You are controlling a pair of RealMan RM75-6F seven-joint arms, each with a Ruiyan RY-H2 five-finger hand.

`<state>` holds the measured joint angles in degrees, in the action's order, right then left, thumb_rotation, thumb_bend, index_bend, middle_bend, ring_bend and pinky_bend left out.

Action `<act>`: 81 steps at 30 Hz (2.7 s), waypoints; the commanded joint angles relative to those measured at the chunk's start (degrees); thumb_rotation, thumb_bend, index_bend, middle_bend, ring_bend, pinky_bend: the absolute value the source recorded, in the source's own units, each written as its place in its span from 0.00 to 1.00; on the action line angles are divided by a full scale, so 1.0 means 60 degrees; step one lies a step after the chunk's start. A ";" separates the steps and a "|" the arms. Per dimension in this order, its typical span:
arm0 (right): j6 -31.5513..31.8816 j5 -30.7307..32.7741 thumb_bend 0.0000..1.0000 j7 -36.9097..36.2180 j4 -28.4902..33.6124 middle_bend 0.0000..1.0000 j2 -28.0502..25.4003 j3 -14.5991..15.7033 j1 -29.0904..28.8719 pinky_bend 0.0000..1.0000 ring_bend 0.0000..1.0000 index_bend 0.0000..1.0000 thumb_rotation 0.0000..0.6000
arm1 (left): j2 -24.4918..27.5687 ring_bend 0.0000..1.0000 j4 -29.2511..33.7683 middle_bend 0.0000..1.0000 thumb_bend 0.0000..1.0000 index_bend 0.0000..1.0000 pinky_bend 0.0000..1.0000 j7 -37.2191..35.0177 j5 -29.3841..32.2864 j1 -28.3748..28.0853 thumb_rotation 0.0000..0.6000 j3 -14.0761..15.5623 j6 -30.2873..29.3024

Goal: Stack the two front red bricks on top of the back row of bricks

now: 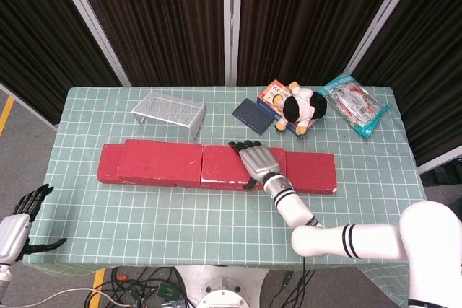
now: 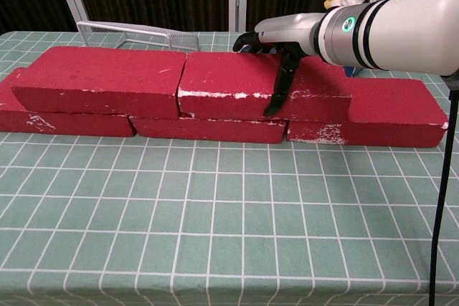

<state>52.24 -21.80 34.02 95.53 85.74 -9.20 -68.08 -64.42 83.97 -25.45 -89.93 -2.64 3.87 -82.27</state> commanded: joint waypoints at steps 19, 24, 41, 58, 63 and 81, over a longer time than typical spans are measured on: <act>-0.0037 -0.0044 0.06 0.0025 -0.0138 0.18 0.0087 0.0019 -0.0029 0.12 0.08 0.00 1.00 | -0.0003 0.00 -0.0049 0.00 0.03 0.02 0.00 -0.0083 0.0012 0.0002 1.00 0.0012 0.0028; -0.0022 -0.0133 0.06 -0.0022 -0.0113 0.17 0.0079 0.0001 -0.0002 0.10 0.08 0.00 1.00 | -0.0007 0.00 -0.0063 0.00 0.02 0.02 0.00 -0.0101 0.0018 0.0004 1.00 0.0012 0.0029; -0.0176 -0.0187 0.06 -0.0113 -0.0169 0.17 0.0019 -0.0025 0.0005 0.09 0.08 0.00 1.00 | -0.0014 0.00 -0.0071 0.00 0.03 0.03 0.00 -0.0127 0.0014 0.0006 1.00 0.0026 0.0048; -0.0319 -0.0224 0.06 -0.0201 -0.0291 0.16 0.0034 -0.0001 -0.0026 0.08 0.08 0.00 1.00 | -0.0030 0.00 -0.0133 0.00 0.03 0.03 0.00 -0.0239 0.0009 0.0014 1.00 0.0038 0.0051; -0.0335 -0.0227 0.06 -0.0219 -0.0302 0.16 0.0035 -0.0002 -0.0041 0.08 0.08 0.00 1.00 | -0.0032 0.00 -0.0133 0.00 0.03 0.03 0.00 -0.0245 0.0010 0.0011 1.00 0.0038 0.0059; -0.0488 -0.0135 0.06 -0.0261 -0.0436 0.16 0.0048 0.0020 -0.0138 0.08 0.08 0.00 1.00 | -0.0009 0.00 -0.0101 0.00 0.03 0.03 0.00 -0.0238 0.0011 0.0011 1.00 0.0038 0.0056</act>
<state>49.31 -22.61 32.45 92.91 86.03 -9.09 -68.92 -64.47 83.36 -26.87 -89.87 -2.57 4.09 -81.93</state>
